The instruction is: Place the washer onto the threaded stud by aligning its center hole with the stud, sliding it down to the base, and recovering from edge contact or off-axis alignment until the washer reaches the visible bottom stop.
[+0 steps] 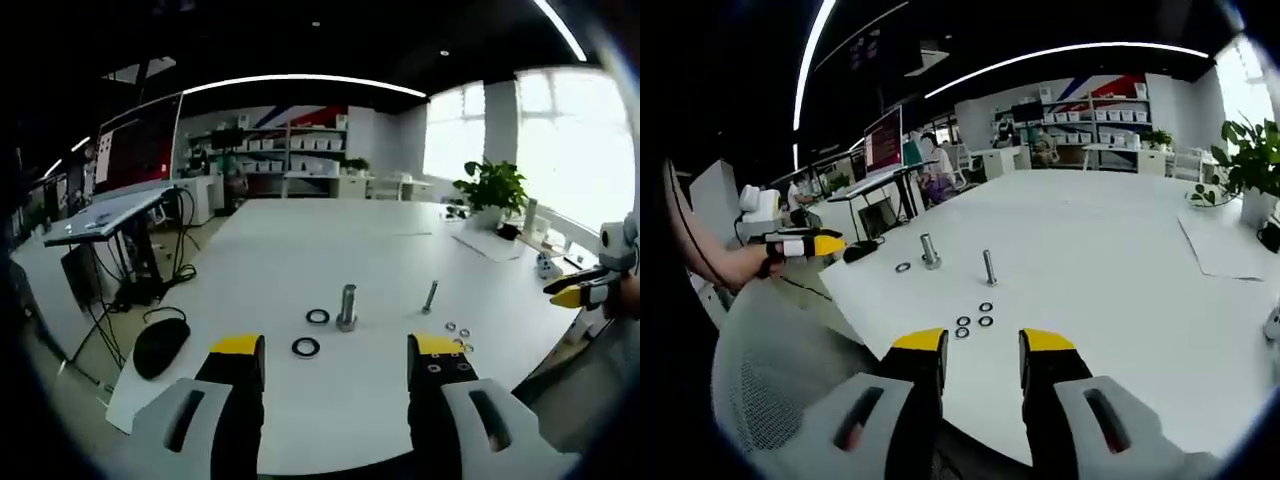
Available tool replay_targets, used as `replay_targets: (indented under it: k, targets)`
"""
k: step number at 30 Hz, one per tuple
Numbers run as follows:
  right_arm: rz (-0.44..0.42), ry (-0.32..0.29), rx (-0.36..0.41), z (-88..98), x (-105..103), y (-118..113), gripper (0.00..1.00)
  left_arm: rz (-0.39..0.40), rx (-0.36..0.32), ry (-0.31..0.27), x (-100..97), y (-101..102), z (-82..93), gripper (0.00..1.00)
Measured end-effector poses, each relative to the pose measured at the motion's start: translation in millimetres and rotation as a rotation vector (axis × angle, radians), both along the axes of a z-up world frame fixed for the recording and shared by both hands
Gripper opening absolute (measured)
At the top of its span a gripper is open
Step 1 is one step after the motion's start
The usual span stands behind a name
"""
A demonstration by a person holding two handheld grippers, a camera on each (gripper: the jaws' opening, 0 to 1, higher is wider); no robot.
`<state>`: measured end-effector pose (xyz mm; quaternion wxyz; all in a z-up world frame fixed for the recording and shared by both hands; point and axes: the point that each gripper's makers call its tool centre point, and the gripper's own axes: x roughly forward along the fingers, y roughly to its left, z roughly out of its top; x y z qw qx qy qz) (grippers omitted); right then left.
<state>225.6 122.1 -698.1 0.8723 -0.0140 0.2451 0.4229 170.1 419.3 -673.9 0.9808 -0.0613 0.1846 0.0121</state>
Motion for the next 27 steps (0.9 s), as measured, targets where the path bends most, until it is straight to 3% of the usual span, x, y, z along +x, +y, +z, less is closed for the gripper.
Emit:
replay_targets:
  k: [2,4,8,11,13,17,18,20,27]
  targets:
    - [-0.004,-0.017,-0.013,-0.7,-2.2,-2.1,0.38,0.068,-0.005,-0.037,-3.6,11.5,6.3,0.57]
    - [-0.024,-0.047,-0.016,2.1,2.7,-5.6,0.41,0.115,0.011,-0.032,-6.6,21.8,6.5,0.59]
    - [-0.067,-0.125,-0.036,10.0,14.2,-16.0,0.44,0.079,0.0,-0.018,-2.6,12.6,2.0,0.6]
    - [-0.091,-0.117,-0.042,6.2,17.1,-20.8,0.49,-0.016,0.028,-0.037,0.3,-11.1,3.6,0.57]
    - [-0.108,-0.102,-0.043,4.1,18.6,-23.3,0.49,-0.022,0.039,-0.034,-0.4,-11.3,3.7,0.55]
    - [-0.095,-0.11,-0.013,9.7,17.1,-17.9,0.47,0.025,-0.023,-0.039,-1.2,1.1,3.4,0.57]
    - [-0.082,-0.095,-0.035,5.3,14.9,-16.2,0.46,0.036,-0.029,-0.036,-1.9,4.1,2.4,0.58]
    - [-0.082,-0.083,-0.082,-1.9,14.4,-18.4,0.46,0.04,-0.034,-0.033,-1.2,5.6,2.5,0.58]
    - [-0.104,-0.104,-0.094,0.0,15.9,-22.3,0.47,0.047,-0.032,-0.05,-1.0,8.3,5.2,0.57]
